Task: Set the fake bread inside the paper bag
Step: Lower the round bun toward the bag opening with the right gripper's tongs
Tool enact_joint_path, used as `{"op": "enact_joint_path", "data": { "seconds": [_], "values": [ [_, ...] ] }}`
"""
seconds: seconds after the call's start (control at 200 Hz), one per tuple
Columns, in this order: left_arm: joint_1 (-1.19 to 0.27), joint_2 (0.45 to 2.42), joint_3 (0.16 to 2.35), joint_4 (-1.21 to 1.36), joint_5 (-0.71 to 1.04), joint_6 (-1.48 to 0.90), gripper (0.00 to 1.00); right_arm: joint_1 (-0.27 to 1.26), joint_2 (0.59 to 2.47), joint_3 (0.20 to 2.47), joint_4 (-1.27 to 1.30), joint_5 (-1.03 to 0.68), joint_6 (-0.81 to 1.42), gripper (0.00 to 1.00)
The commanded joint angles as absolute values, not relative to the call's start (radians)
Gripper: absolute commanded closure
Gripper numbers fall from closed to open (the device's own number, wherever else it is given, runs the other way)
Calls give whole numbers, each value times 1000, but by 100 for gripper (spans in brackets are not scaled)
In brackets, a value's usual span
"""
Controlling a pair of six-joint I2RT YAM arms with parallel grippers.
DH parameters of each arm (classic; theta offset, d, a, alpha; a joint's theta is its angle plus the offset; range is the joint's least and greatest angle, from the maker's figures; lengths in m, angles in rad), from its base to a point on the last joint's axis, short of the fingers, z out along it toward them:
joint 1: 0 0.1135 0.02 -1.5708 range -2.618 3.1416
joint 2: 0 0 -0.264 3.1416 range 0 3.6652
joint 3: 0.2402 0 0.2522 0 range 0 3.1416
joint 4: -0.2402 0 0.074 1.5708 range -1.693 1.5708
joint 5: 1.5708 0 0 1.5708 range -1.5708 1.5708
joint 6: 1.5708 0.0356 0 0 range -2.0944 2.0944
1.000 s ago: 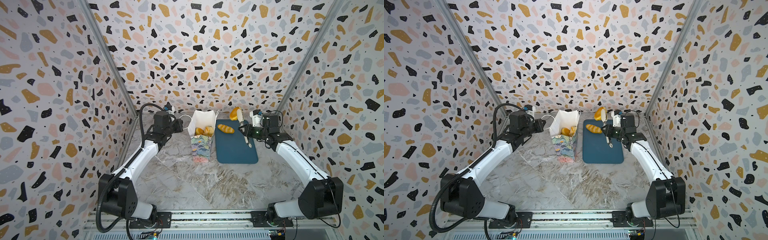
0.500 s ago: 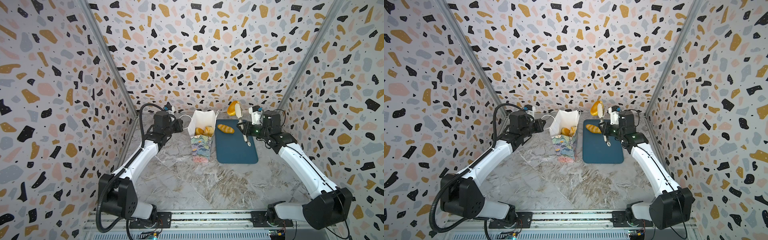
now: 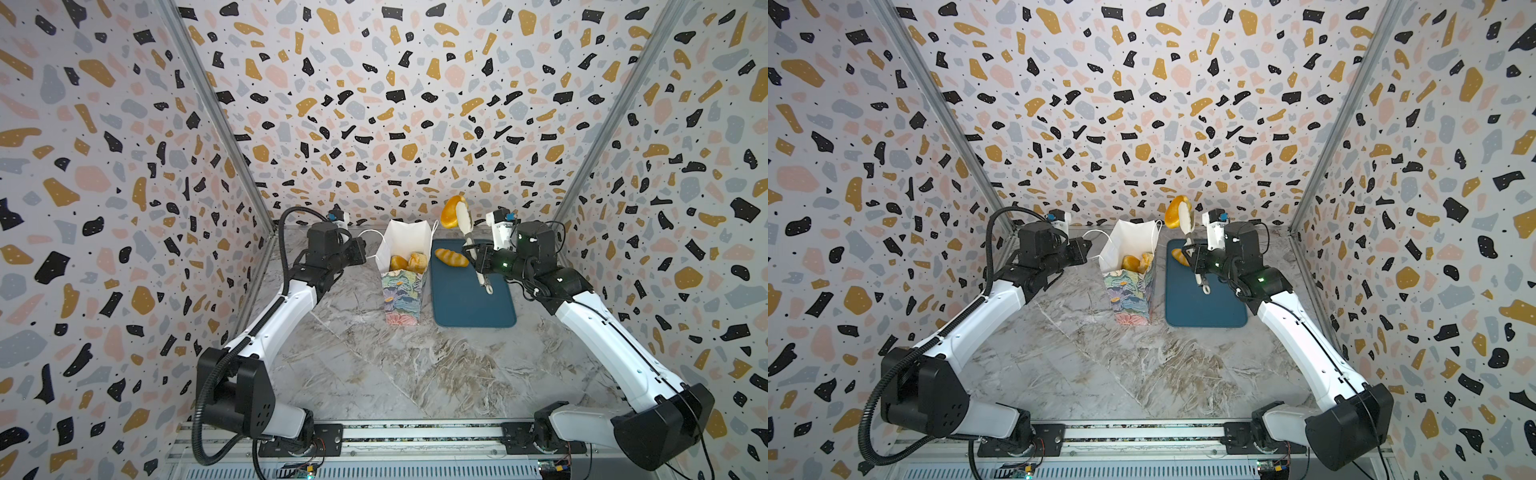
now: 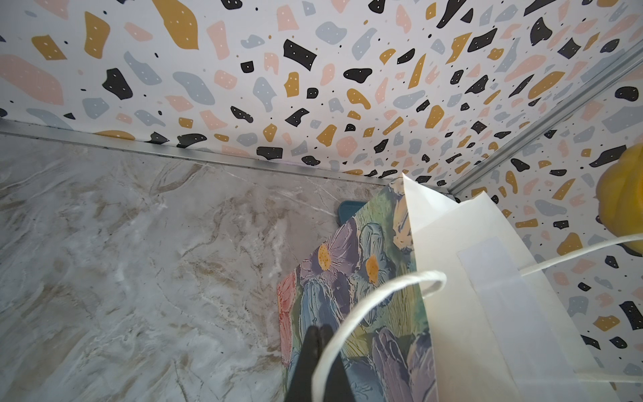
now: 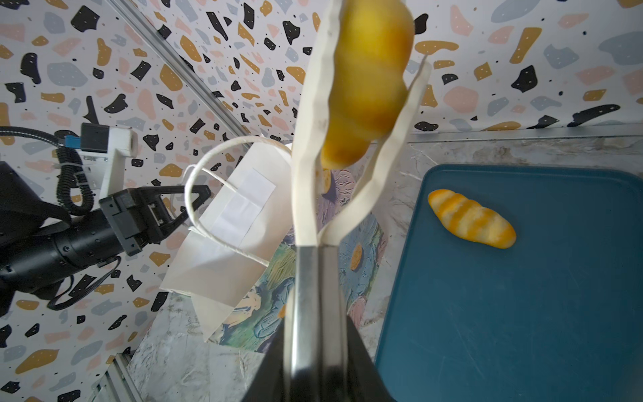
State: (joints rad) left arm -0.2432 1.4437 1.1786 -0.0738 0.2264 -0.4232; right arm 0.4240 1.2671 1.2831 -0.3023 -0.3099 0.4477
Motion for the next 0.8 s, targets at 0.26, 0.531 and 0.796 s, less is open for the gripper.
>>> {"op": "enact_joint_path", "data": {
  "seconds": [0.26, 0.531, 0.796],
  "values": [
    [-238, 1440, 1193, -44, 232, -424, 100, 494, 1233, 1427, -272, -261, 419, 94],
    [-239, 1440, 1193, -44, 230, -424, 100, 560, 1255, 1460, -269, -235, 404, 94],
    [-239, 1440, 1193, -46, 227, -423, 100, 618, 1299, 1500, -289, -224, 368, 94]
  ]
}}
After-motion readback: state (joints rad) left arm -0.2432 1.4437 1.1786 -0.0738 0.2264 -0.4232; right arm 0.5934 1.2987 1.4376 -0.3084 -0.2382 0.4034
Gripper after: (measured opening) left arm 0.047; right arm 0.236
